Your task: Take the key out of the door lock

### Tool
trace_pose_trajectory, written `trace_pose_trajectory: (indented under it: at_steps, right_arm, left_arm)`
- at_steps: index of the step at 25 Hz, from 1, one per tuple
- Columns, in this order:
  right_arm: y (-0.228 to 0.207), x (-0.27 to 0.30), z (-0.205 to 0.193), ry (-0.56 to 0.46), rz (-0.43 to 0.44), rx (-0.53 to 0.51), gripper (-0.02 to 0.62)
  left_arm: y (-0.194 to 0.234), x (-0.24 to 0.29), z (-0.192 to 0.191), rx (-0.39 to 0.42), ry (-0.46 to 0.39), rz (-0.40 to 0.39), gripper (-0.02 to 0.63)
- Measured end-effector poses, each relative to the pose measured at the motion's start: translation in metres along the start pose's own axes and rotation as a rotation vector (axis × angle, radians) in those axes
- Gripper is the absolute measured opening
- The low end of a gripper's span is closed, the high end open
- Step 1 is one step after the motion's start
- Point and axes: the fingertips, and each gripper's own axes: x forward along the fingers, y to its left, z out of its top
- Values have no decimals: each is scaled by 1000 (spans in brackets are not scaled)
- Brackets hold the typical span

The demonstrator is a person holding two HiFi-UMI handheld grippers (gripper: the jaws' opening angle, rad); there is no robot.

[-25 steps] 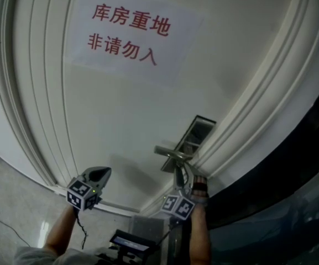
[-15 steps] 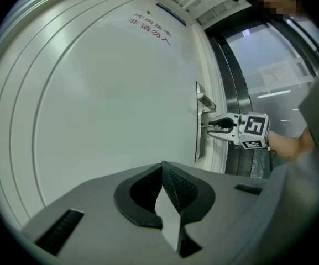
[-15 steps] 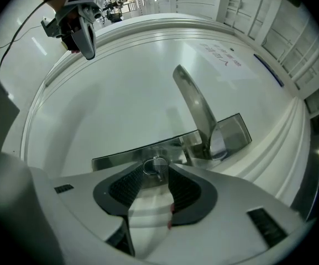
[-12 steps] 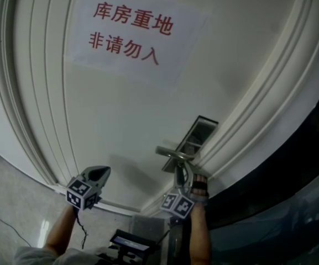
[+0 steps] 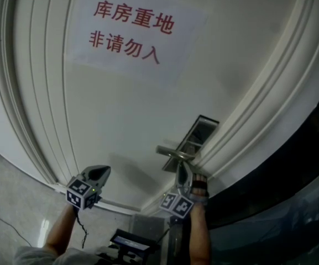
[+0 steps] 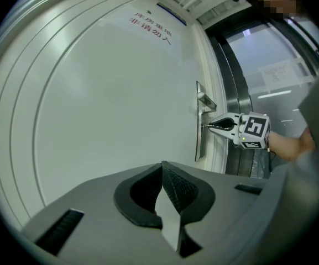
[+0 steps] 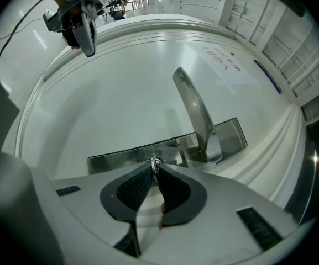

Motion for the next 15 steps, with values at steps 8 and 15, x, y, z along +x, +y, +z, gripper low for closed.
trace_pose_trajectory:
  at_steps: [8, 15]
  right_arm:
    - [-1, 0, 2, -3, -24, -20, 23]
    - [2, 1, -1, 21, -21, -71, 23]
  left_arm:
    - [3, -3, -1, -2, -1, 8, 8]
    - [2, -3, -2, -3, 0, 5, 8]
